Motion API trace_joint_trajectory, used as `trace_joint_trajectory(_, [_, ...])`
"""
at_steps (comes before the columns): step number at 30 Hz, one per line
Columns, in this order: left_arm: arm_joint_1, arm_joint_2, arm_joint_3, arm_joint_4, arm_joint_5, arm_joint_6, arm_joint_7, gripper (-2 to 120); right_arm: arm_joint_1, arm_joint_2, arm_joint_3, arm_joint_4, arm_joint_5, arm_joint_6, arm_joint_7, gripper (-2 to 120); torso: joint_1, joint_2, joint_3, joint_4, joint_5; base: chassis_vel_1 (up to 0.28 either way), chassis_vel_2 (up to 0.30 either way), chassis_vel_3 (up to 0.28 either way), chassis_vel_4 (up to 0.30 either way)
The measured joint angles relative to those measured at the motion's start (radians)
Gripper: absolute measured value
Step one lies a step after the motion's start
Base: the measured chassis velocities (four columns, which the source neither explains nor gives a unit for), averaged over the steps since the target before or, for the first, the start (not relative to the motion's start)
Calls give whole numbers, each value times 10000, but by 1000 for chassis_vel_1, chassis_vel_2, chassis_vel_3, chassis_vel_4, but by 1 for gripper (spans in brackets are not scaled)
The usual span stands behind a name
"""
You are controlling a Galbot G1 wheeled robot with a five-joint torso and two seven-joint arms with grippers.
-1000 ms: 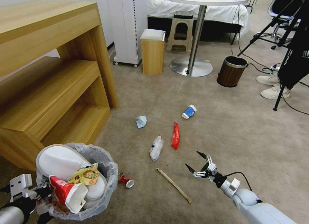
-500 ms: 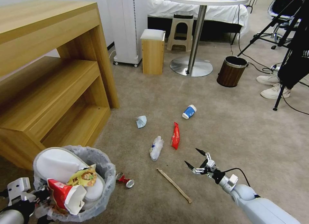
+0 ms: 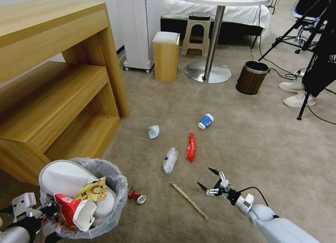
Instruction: Pick up the trash bin and place the garbage on the floor into it.
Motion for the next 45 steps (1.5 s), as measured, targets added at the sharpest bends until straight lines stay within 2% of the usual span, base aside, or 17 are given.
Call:
trace_joint_trajectory(7, [36,-6,-106,-181,-120,0,-14,0,357,154,-646,-826,73,0,-221,100,0,0,0,2,0,0,0,0,0])
trace_joint_trajectory(14, [60,-19,-100,-191,-125,0,-20,0,333,62,-1006,-998,244,0,-408,100,0,0,0,-1,0,0,0,0,0])
trace_joint_trajectory(26, [61,-107,-56,-199,-87,2,-23,0,275,-176,-1571,-1165,1246,-5,-1672,100,0,0,0,-1,1,0,0,0,0])
trace_joint_trajectory(45, [-12,-116,-102,-204,-111,-12,-29,0,240,171,-2351,-1500,1205,-19,-1516,100,0,0,-1,-1,-1,0,0,0,0])
